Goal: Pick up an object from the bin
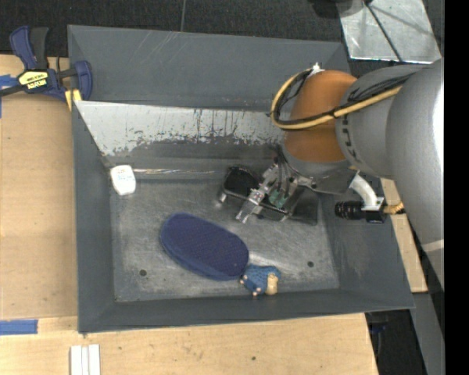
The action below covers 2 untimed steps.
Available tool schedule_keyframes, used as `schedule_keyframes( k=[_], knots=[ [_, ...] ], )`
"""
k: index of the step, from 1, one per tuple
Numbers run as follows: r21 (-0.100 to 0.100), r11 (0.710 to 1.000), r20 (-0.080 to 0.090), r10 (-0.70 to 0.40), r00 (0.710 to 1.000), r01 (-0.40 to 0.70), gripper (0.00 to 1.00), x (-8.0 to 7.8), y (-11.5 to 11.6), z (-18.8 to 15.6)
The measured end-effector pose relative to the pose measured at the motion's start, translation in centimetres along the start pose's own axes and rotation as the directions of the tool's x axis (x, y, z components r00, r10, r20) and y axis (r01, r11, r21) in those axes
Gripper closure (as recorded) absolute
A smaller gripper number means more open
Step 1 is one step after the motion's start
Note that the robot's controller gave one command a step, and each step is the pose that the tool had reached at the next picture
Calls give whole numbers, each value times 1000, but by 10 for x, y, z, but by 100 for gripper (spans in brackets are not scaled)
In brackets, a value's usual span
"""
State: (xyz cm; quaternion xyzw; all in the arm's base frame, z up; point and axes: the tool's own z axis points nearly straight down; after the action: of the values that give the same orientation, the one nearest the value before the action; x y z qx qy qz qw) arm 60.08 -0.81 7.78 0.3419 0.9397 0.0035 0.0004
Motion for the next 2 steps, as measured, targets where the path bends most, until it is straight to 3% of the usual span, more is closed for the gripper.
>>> schedule_keyframes(
  k=[1, 2],
  knots=[
    [9, 1000, 0, -3, 1000, 3, 100, 0, -1, -29],
    [10, 1000, 0, -5, 1000, 5, 100, 1, -2, -33]
  ],
)
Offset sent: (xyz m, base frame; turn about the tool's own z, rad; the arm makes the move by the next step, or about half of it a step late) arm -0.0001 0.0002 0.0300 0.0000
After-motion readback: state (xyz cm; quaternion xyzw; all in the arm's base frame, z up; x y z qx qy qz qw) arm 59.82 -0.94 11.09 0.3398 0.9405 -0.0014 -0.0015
